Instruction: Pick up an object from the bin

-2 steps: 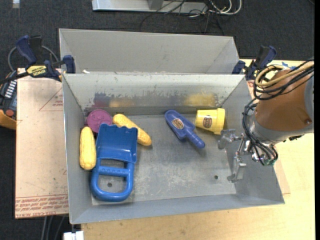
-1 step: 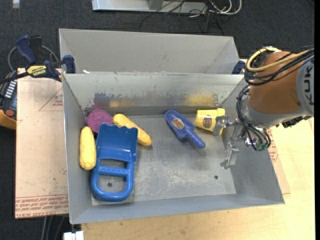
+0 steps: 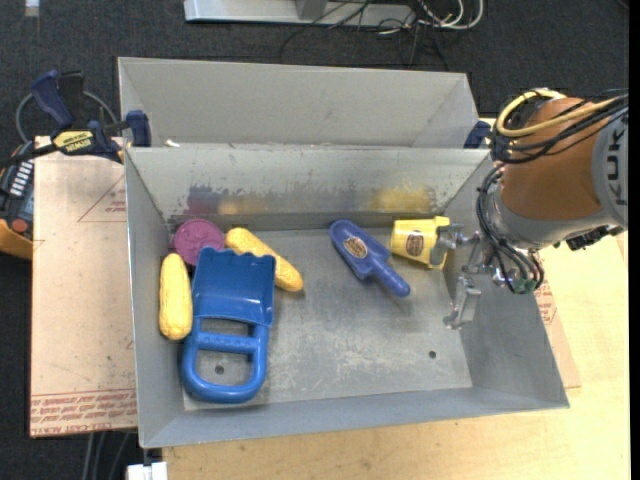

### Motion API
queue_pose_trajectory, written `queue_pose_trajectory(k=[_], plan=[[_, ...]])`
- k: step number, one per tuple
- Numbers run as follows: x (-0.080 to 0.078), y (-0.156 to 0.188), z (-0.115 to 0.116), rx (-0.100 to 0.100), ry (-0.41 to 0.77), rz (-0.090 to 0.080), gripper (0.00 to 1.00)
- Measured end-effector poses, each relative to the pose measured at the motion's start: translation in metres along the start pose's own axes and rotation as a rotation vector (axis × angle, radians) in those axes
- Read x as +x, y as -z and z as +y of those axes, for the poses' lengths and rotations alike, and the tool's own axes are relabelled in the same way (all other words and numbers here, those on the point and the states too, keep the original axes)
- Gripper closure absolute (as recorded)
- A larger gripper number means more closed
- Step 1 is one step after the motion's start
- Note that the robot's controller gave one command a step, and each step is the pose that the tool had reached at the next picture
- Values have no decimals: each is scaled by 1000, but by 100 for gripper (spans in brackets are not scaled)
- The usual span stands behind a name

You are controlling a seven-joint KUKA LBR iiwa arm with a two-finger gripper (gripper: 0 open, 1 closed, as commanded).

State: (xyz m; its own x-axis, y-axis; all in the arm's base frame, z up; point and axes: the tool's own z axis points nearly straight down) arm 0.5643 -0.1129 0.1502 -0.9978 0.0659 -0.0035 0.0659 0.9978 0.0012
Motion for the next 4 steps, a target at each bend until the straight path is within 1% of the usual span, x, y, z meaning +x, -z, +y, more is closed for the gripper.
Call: queue_pose_trajectory(k=[1,2,3,4], plan=[[3,85,14,-2,-8,0,0],[-19,8,7,0,-7,-5,0],[8,-16,60,-2,-203,1,0],[-65,-50,69,-1,-10,-12,0]])
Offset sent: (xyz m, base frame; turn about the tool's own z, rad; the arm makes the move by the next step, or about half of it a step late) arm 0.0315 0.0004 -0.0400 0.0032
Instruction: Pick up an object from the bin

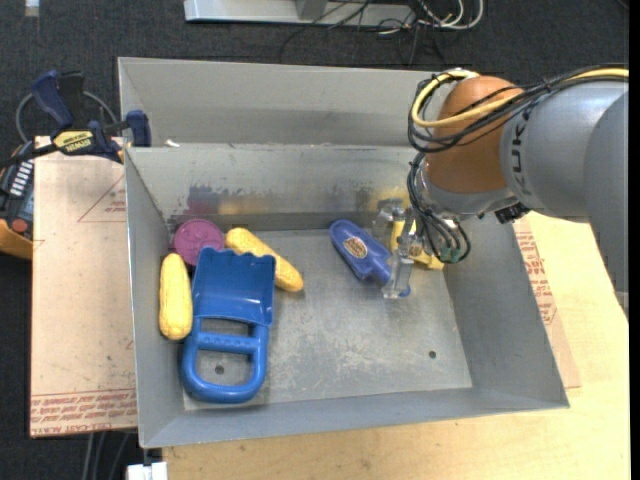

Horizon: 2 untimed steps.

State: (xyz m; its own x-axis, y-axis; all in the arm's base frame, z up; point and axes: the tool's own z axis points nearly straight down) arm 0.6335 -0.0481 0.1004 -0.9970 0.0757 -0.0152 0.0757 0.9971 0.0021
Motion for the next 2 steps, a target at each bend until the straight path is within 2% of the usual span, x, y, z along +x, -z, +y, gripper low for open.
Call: queue_pose_trajectory(k=[1,2], plan=[[5,-32,26,-3,50,13,0],[-11,-30,39,-2,-177,-5,100]])
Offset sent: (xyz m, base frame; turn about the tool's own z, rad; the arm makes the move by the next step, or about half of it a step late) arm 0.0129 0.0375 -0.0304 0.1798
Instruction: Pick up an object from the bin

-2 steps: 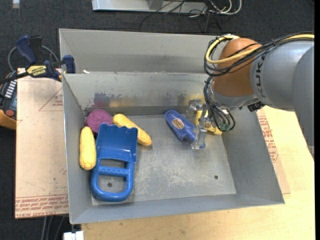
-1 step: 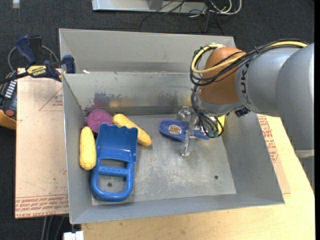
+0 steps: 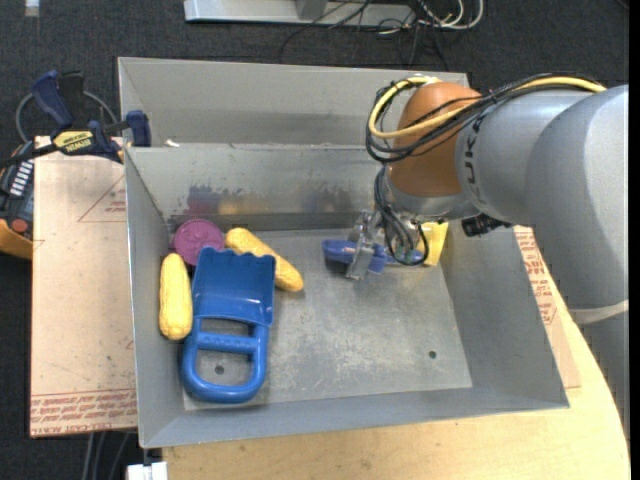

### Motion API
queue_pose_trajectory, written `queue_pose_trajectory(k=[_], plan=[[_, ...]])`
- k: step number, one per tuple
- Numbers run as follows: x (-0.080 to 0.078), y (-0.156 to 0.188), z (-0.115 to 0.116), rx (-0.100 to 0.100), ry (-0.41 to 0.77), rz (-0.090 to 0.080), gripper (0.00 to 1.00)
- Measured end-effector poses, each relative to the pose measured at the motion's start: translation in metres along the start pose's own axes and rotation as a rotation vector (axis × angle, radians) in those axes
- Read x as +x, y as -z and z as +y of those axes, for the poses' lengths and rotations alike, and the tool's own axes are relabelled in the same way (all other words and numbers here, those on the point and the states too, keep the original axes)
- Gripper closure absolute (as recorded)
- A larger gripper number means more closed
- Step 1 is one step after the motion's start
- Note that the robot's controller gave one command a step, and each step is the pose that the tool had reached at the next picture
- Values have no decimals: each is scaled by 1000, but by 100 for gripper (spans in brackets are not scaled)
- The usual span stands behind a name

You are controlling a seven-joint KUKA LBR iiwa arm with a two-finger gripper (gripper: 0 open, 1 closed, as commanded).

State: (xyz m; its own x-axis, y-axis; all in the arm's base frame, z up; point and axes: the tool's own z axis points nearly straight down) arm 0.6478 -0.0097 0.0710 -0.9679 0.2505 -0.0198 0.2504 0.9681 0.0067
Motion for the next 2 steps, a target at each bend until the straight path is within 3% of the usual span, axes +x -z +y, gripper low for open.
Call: queue_pose_trajectory(k=[2], plan=[[0,0,0,0,-8,-1,100]])
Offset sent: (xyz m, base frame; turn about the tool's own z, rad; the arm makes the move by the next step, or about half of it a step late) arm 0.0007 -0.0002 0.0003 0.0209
